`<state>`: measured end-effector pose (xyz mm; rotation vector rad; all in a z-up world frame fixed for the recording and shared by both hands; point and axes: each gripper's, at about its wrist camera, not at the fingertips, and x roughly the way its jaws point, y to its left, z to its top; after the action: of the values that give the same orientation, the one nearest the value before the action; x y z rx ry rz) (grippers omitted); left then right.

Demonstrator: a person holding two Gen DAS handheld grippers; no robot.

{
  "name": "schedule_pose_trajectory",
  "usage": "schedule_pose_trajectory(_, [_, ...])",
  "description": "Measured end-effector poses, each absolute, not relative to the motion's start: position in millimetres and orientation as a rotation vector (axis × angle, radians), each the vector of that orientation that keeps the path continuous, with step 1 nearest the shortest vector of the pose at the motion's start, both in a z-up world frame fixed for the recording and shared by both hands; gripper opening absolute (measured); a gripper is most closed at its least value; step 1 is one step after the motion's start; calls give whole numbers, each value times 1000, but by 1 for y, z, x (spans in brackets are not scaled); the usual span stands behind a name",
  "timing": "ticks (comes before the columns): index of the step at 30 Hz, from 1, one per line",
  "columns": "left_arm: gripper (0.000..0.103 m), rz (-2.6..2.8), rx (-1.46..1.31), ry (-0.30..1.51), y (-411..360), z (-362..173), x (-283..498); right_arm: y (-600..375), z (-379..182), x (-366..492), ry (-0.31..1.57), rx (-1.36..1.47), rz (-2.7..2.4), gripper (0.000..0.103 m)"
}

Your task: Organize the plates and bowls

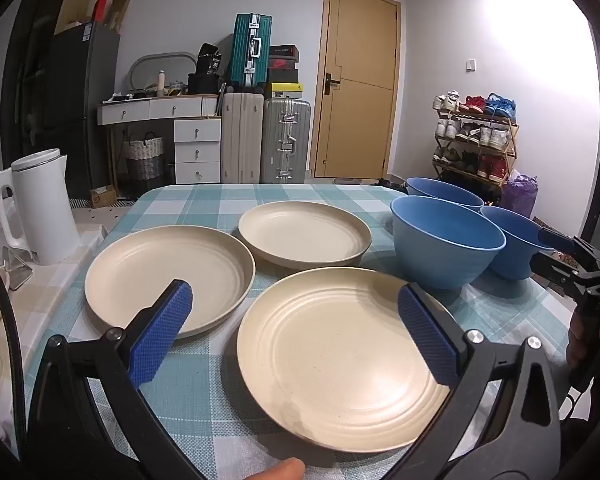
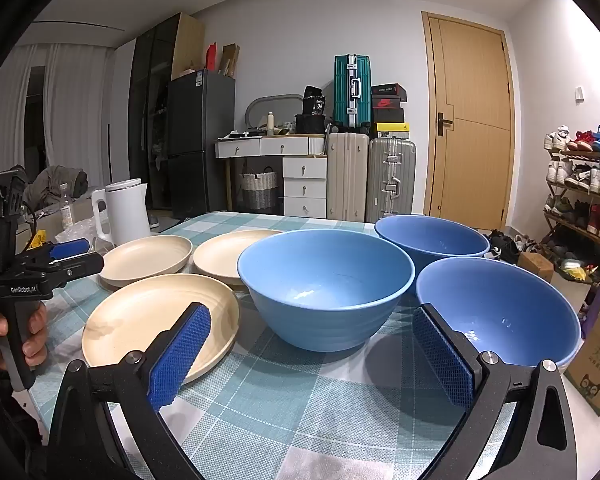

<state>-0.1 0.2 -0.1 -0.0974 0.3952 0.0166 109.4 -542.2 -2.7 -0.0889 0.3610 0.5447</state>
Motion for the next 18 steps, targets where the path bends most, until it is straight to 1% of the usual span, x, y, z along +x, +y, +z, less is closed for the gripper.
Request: schedule_pose_trajectory(18, [103,19,-87,394,0,0,0,-542,-3,110,363,-91,544,103])
